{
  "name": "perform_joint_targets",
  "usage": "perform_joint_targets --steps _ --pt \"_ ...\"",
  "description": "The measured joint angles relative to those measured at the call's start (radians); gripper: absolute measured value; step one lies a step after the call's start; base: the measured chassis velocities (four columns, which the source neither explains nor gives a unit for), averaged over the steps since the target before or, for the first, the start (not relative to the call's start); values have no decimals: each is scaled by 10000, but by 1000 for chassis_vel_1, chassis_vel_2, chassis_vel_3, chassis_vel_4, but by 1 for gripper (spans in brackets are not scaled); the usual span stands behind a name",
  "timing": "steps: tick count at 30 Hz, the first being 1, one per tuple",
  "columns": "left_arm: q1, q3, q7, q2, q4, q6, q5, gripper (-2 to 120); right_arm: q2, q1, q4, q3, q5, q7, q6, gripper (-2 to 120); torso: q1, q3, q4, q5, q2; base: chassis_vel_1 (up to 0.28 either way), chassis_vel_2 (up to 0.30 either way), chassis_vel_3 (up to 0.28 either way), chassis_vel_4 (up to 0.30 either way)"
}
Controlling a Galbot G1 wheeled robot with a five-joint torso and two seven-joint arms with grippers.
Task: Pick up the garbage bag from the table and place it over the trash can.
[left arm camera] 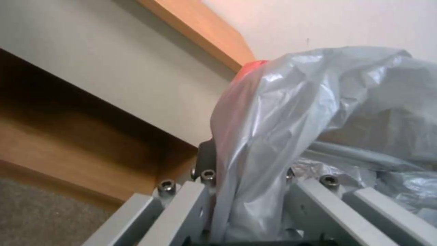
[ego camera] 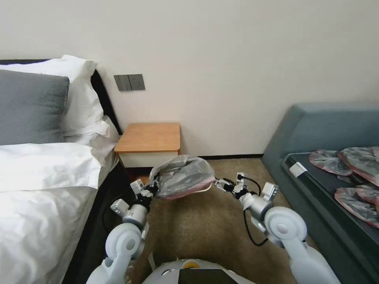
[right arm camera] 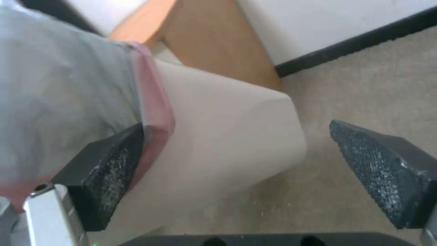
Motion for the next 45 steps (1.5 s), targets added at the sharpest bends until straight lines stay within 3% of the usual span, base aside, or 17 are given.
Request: perform_joint_targets --steps 10,13,20,29,38,41,45 --pt "-47 -125 -57 99 -236 153 -570 4 452 138 -1064 -467 -1450 -1101 1503 100 0 0 0 0 0 0 0 0 0" --pt "-111 -279 -176 159 -267 205 -995 4 597 95 -1346 -646 -2371 -2018 2280 100 0 0 0 0 0 0 0 0 0" --pt "-232 -412 -376 213 -186 272 -1242 4 797 -147 -1078 -941 -3133 -1991 2695 100 -1 0 -1 2 0 0 0 0 0" --pt "-388 -363 -257 253 169 273 -1009 4 791 -843 552 -145 -1720 -1653 2499 100 0 0 -2 1 0 0 0 0 0" --pt "-450 -414 -287 185 230 284 -1391 4 1086 -916 1132 255 71 -1123 2402 100 0 0 0 2 0 0 0 0 0" --pt "-477 -569 -361 136 157 334 -1682 4 1566 -1111 1499 494 1481 -701 2356 100 0 1 -1 1 0 0 0 0 0" --pt "-496 -631 -481 115 107 383 -1933 4 1978 -1231 1680 516 2317 -476 2342 100 0 1 -1 -1 0 0 0 0 0"
